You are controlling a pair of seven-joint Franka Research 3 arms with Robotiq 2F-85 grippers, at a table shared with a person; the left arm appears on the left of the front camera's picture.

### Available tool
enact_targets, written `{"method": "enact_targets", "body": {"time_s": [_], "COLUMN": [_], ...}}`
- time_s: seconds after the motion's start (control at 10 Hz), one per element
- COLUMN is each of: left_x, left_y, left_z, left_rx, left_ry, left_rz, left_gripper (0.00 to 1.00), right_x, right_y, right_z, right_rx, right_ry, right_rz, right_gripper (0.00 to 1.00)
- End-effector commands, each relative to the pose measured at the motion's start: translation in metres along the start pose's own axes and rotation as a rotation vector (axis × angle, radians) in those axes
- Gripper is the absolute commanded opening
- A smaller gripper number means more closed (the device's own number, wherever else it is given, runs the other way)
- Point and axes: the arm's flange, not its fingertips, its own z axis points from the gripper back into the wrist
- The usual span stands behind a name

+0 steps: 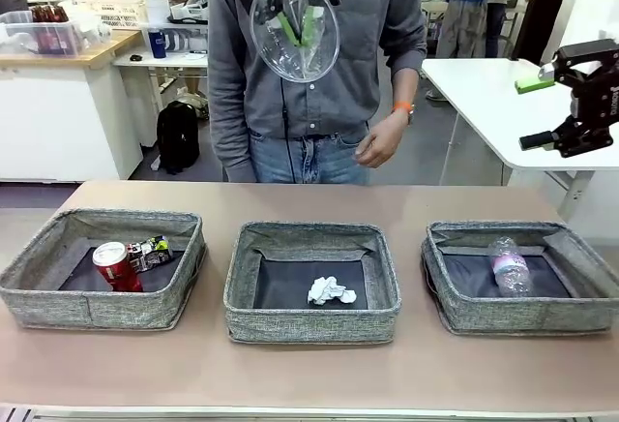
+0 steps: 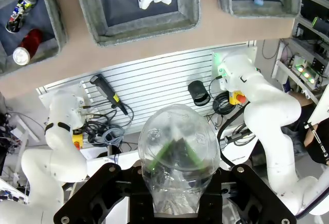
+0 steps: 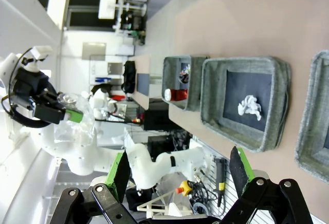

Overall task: Sort the waste into the appropriate baskets.
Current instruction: Place the picked waste into the Fabric basket indicated by the person.

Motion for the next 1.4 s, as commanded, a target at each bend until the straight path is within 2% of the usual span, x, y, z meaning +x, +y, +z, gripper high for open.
{"method": "enact_targets", "body": {"time_s": [0.0,1.0,1.1,1.2,1.3], "left_x": [-0.005,0.0,-0.003,-0.008,-0.014], "left_y": [0.004,0.0,-0.005,-0.008,-0.01], "left_z": [-0.001,0.0,-0.014,-0.035,-0.062], "left_rx": [0.007,0.0,0.039,0.037,-0.004], "left_ry": [0.001,0.0,0.017,0.016,0.016], "left_rz": [0.0,0.0,-0.036,-0.052,-0.092], "left_gripper": [0.07,0.07,0.07,0.07,0.07], "right_x": [0.002,0.002,0.0,0.0,0.002], "right_y": [0.004,0.004,0.0,-0.008,-0.02], "right_z": [0.001,0.001,0.0,0.011,0.032], "right_rx": [-0.007,-0.007,0.0,-0.008,-0.012], "right_ry": [0.0,0.0,0.0,0.026,0.003], "right_rz": [-0.022,-0.022,0.0,0.008,0.011], "right_gripper": [1.0,1.0,1.0,1.0,1.0]}}
